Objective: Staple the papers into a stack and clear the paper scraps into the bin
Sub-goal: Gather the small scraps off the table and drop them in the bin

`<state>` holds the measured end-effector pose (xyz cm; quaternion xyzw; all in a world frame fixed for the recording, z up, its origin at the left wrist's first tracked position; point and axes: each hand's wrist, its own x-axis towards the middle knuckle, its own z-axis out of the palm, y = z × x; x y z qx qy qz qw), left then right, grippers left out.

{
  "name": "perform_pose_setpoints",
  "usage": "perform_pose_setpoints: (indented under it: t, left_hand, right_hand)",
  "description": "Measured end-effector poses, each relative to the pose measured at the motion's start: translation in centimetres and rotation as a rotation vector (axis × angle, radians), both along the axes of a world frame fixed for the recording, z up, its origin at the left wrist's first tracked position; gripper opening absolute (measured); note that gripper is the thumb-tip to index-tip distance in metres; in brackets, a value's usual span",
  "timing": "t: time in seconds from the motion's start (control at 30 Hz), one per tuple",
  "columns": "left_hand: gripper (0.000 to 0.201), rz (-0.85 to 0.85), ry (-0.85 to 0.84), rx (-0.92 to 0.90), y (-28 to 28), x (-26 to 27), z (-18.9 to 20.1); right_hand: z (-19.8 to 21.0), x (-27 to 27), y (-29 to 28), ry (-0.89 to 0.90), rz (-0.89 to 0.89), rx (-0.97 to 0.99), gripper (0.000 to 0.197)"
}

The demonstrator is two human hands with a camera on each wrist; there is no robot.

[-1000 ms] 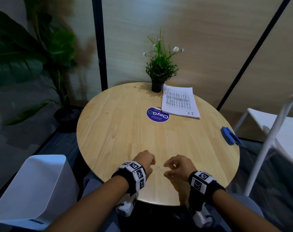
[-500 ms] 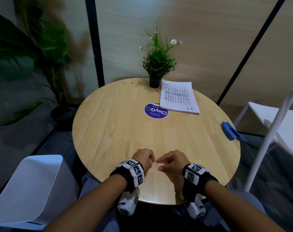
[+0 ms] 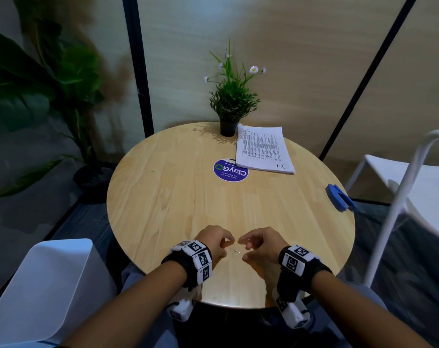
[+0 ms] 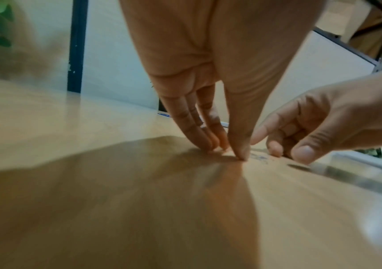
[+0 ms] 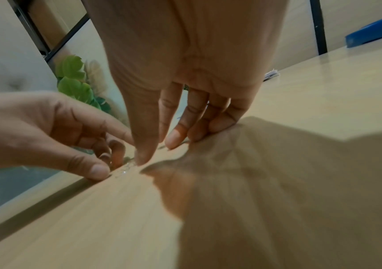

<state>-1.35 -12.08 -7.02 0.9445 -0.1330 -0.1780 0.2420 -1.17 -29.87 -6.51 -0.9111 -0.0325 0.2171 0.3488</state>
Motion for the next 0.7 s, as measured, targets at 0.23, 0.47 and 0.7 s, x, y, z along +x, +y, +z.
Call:
perform_pose_setpoints:
  t: [0.23, 0.47, 0.7]
  left_hand:
    - [0.035, -0.250, 0.026, 0.150, -0.5, 1.8, 0.7]
    - [0.024, -0.255, -0.017, 0.081, -0.9, 2.2, 0.3]
    - [0.022, -0.265, -0.035, 0.204, -1.9, 1.7, 0.4]
  right_hand:
    - [-0.6, -0.1, -0.3, -0.028, -0.034, -0.004, 0.023]
    - [-1.1, -0.2, -0.4, -0.035, -0.052, 0.014, 0.018]
    - [-1.1, -0.6, -0.2, -0.043, -0.072, 0.015, 0.016]
